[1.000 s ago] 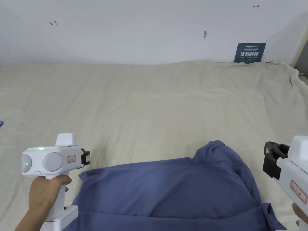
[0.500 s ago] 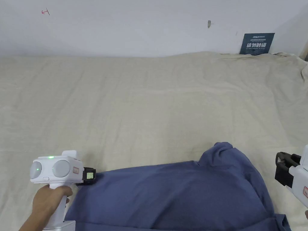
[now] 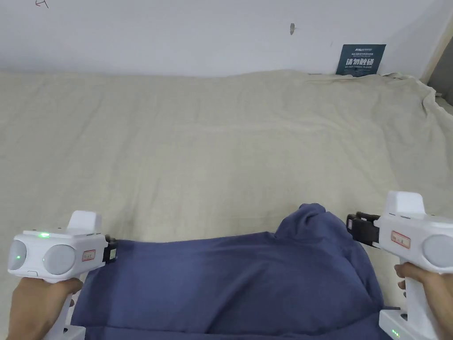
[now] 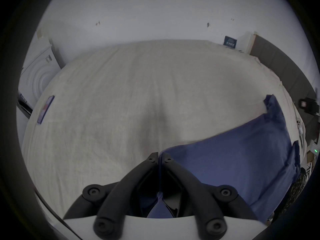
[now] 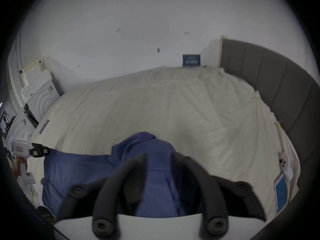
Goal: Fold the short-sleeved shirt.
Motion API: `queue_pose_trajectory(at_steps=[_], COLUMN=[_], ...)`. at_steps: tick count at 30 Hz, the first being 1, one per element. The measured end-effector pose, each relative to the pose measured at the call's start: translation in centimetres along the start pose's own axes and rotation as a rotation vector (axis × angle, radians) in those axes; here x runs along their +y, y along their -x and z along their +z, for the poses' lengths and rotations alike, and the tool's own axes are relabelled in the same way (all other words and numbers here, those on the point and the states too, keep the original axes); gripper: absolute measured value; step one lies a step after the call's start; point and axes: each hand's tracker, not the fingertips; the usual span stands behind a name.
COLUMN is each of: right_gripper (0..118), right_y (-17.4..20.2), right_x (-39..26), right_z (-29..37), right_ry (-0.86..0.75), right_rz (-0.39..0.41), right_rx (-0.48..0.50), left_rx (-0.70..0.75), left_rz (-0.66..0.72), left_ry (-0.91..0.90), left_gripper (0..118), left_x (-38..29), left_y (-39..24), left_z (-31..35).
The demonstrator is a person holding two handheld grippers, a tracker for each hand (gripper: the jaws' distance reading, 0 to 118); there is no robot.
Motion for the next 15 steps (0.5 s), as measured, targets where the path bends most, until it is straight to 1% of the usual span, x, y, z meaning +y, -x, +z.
queue_pose_trajectory(at_steps=[1,2,6,8,9,11,12,13,14,15], right_gripper=[68,76,76,75,75,73,67,67,64,56], right_y=[0.0,0.0,0.6,0.5,0.5,0.9,1.0,1.0,1.0,0.9], right_x=[0.3,0.5,0.8,0.6,0.5,0.2,0.0,-0.2,-0.5,-0.6], right_z=[-1.1,-2.3,-6.1,-7.7,-8.4,-8.8,-9.2,-9.3,-9.2,-9.2], right_ry=[0.010,0.028,0.119,0.151,0.160,0.180,0.181,0.194,0.200,0.208], right_rz=[-0.003,-0.001,0.098,0.106,0.095,0.110,0.114,0.108,0.092,0.085], right_rx=[-0.014,-0.023,-0.113,-0.133,-0.136,-0.142,-0.144,-0.145,-0.151,-0.146], left_rx=[-0.006,-0.009,-0.014,-0.021,-0.025,-0.024,-0.024,-0.025,-0.027,-0.031], left_rz=[-0.001,-0.002,0.017,0.053,0.061,0.073,0.078,0.087,0.099,0.110], left_ry=[-0.005,-0.012,-0.037,-0.042,-0.042,-0.039,-0.041,-0.044,-0.044,-0.043], left_gripper=[0,0,0,0,0,0,0,0,0,0], left_x=[0.1,0.1,-0.1,-0.3,-0.4,-0.6,-0.6,-0.7,-0.8,-0.9], left_y=[0.1,0.2,0.5,0.7,0.8,0.9,0.9,0.9,0.9,1.0], left_z=[0.5,0.9,2.1,2.0,2.0,1.9,1.9,1.9,1.9,1.8])
